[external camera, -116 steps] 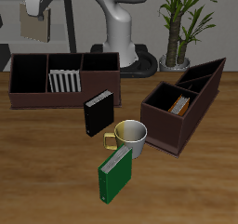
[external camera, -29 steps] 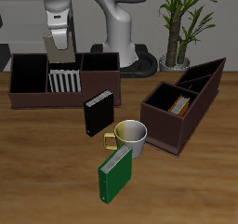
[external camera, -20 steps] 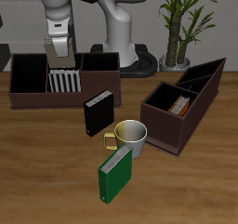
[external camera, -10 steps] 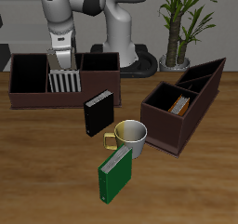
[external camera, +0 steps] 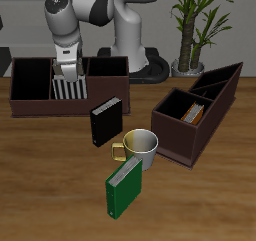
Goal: Place the orange book into the left desk caddy's right compartment and place the striped book into the back desk caddy's front compartment and place the yellow book into the back desk caddy's back compartment
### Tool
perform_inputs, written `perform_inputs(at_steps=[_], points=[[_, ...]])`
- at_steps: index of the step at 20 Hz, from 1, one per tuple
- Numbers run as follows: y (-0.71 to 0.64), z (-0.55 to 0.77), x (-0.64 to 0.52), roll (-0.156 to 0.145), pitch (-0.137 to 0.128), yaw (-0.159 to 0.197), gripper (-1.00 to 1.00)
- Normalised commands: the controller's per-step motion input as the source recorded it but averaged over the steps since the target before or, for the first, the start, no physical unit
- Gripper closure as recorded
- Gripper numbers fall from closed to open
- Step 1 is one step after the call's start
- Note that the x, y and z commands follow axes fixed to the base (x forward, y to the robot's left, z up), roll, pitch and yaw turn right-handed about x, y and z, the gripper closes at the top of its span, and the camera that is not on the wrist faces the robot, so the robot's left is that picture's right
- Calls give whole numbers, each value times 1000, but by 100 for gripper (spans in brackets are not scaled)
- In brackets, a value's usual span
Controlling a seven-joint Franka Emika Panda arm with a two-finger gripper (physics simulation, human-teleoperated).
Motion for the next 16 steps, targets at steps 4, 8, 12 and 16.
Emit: perform_inputs(at_steps=[4,8,12,16], points=[[90,37,70,20,-47,-7,-100],[102,58,50,16,-10,-20,-100],[138,174,-48,21,-31,-24,-100],[52,242,-21,7,-56,-44,-100]])
